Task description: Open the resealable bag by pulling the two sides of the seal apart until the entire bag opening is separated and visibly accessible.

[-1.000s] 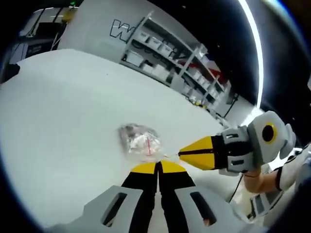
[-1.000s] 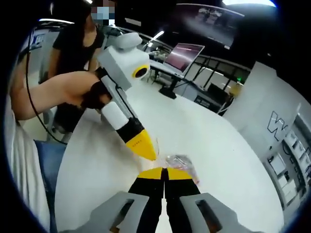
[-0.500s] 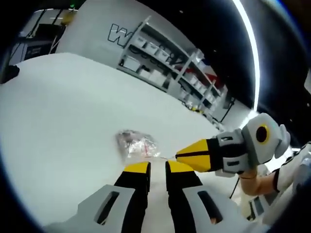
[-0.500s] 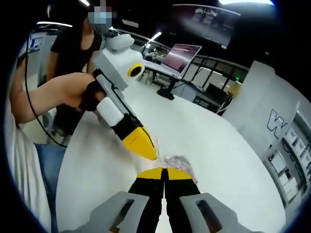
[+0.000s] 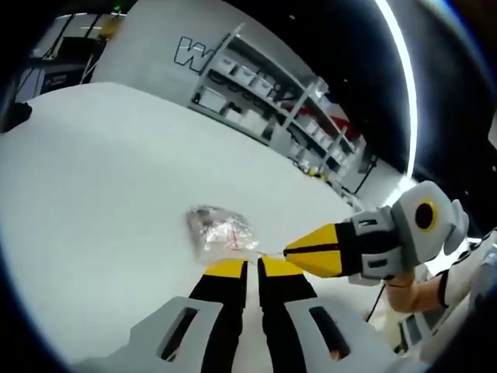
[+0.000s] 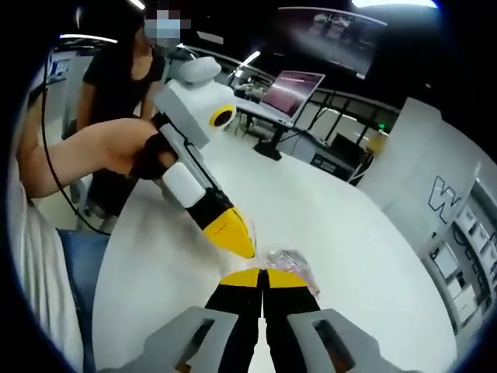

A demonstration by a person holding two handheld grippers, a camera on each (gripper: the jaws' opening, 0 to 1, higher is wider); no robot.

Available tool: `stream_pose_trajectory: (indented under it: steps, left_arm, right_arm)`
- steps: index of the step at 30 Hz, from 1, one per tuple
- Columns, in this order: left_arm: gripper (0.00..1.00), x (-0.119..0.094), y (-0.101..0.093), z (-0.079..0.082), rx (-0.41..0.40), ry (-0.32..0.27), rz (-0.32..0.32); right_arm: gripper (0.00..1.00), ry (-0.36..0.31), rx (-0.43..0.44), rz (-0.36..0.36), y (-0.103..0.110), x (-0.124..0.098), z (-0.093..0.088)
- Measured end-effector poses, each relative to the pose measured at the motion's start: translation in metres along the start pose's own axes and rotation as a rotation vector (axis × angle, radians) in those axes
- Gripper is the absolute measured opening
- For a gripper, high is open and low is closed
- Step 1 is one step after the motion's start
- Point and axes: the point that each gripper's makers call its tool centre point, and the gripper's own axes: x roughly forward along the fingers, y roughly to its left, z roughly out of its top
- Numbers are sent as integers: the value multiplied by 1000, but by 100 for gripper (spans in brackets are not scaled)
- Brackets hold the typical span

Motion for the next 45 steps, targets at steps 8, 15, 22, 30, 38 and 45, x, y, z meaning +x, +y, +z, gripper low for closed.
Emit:
stream_pose_trajectory:
  steps: [8,15,22,30,38,45]
  left_arm:
    - [2,0,0,-3,-16,21,8]
    - [2,1,1,-13,-11,81,31]
    - [2,0,6,-20,0,122,62]
    - [2,-2,6,-19,12,132,72]
    - [12,-4,4,-10,76,103,82]
    - [13,-5,4,2,67,46,84]
  right_arm:
    - [0,-2,3,0,0,0,0]
    - [0,-6,8,-11,-4,-1,0]
    - [0,-12,19,-42,-15,-3,0]
    - [0,-14,19,-48,-19,-4,1]
    - [0,-15,12,-44,-17,-3,3]
    - [0,-16,9,-38,-15,-3,5]
